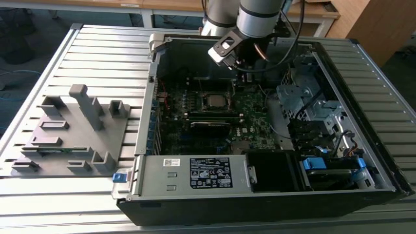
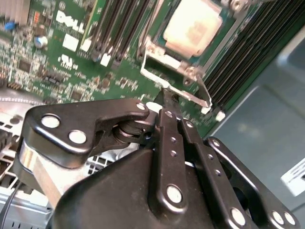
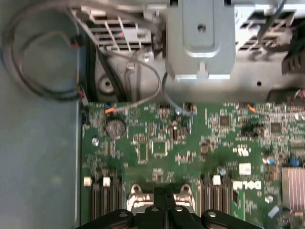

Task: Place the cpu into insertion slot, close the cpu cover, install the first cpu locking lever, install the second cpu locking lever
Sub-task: 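Close the cpu cover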

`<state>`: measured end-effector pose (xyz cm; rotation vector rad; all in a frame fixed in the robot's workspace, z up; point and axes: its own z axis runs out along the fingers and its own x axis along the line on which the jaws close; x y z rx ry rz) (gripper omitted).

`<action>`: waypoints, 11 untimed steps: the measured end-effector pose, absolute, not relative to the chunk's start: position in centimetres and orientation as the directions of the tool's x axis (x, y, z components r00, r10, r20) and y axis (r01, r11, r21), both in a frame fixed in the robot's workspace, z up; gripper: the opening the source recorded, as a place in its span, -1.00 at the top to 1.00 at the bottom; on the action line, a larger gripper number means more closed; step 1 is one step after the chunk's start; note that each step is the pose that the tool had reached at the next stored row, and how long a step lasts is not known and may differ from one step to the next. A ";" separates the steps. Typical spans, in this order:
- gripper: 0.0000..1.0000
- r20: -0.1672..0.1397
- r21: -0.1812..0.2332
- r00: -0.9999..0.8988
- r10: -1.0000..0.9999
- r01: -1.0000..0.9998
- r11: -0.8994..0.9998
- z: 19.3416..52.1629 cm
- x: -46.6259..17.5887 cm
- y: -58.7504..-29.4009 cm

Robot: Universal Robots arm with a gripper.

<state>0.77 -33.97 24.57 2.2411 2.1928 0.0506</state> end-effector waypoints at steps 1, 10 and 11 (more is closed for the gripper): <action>0.80 0.019 0.027 0.021 1.000 0.999 -0.022 24.6 0.5 -34.0; 0.80 0.019 0.027 0.021 1.000 0.999 -0.022 24.5 -0.4 -34.0; 0.80 0.019 0.027 0.021 1.000 0.999 -0.022 24.5 -0.4 -34.0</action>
